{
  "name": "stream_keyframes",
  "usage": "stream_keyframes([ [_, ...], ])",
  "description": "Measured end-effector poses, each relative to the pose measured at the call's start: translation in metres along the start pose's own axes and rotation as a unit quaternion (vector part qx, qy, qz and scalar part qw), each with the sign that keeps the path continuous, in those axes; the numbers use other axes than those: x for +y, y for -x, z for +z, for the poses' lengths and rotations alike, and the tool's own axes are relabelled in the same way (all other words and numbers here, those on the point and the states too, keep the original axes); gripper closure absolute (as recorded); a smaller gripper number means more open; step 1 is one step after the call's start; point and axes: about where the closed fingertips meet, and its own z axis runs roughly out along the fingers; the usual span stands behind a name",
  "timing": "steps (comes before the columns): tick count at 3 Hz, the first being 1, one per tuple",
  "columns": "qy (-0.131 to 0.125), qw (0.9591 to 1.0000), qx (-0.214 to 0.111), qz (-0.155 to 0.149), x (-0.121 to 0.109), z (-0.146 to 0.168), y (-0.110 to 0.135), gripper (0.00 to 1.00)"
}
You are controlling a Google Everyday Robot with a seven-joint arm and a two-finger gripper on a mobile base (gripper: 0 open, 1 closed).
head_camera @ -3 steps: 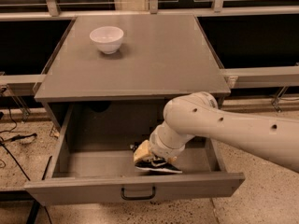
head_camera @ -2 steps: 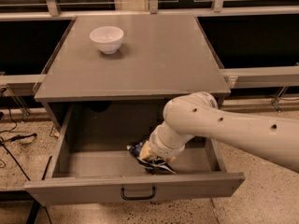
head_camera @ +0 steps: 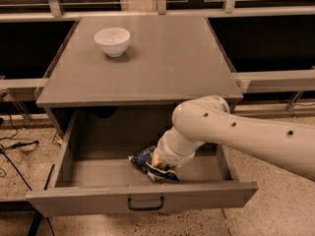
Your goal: Pick blue chip bag from top drawer and place on counter
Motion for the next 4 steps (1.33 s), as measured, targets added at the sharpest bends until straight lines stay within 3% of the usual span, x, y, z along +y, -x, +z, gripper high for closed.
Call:
stream_keyframes([
  [1, -0.001, 1.0, 0.003, -0.007, -0.004, -0.008, -0.002, 1.0],
  [2, 0.002, 0.9994, 0.02, -0.028, -0.017, -0.041, -0.011, 1.0],
  [3, 0.017, 0.9977, 0.044, -0.049, -0.032, -0.087, -0.025, 1.0],
  [4, 0.047, 0.9946, 0.064, -0.067, -0.055, -0.156, -0.042, 1.0],
])
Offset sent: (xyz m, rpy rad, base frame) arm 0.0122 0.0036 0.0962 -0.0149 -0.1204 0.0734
